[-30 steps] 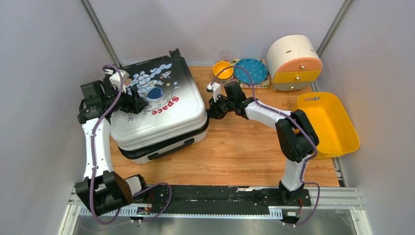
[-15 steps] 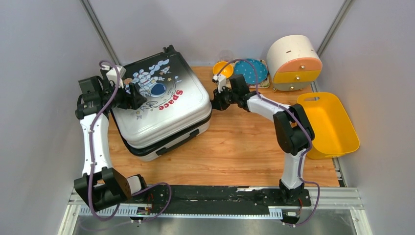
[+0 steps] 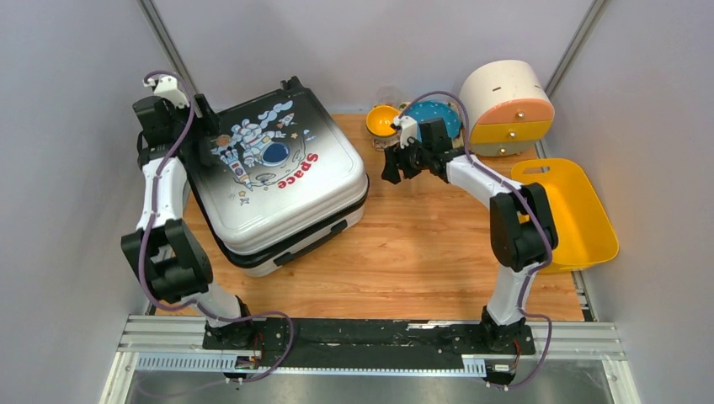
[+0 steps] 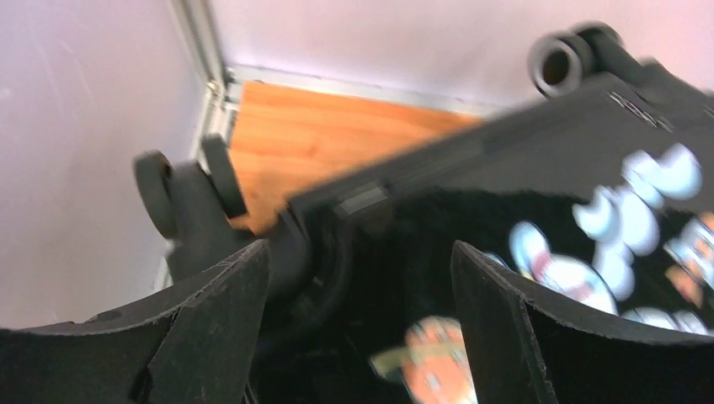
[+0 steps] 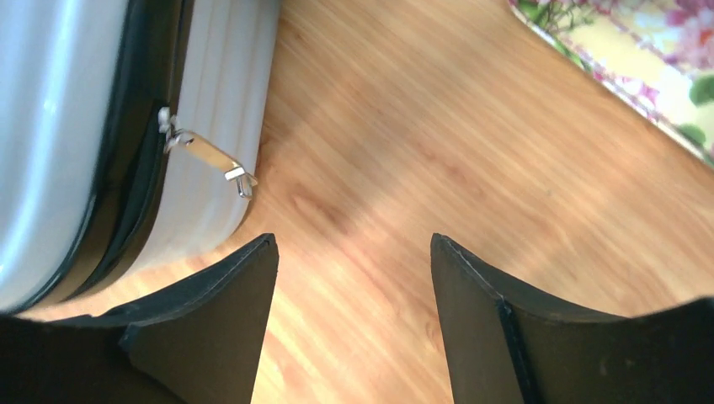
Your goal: Open, take out, and arrange the luggage
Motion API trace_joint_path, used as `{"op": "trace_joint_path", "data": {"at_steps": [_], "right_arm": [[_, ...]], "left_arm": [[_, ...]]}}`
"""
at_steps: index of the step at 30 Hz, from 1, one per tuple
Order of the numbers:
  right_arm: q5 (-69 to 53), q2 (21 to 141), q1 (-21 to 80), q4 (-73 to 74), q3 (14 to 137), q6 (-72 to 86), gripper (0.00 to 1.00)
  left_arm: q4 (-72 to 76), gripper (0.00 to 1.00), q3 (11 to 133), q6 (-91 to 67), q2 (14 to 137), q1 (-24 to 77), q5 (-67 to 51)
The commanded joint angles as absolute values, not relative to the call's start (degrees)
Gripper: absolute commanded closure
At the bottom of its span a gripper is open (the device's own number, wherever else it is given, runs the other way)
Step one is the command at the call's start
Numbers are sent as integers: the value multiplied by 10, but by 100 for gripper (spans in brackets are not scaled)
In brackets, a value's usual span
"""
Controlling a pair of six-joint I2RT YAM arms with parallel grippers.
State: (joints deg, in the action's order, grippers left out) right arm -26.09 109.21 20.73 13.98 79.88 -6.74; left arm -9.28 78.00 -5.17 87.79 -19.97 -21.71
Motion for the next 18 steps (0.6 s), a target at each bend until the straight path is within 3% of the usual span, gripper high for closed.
{"op": "trace_joint_path", "data": {"at_steps": [1, 10, 18], "right_arm": [[-247, 992, 206, 185, 758, -55, 30], [-292, 896, 207, 212, 665, 24, 30], [-352, 840, 243, 236, 598, 11, 35]], "left_arm": [[59, 14, 864, -102, 967, -199, -108], [52, 13, 1040, -36, 1160, -186, -62], [29, 14, 1063, 141, 1213, -149, -71]]}}
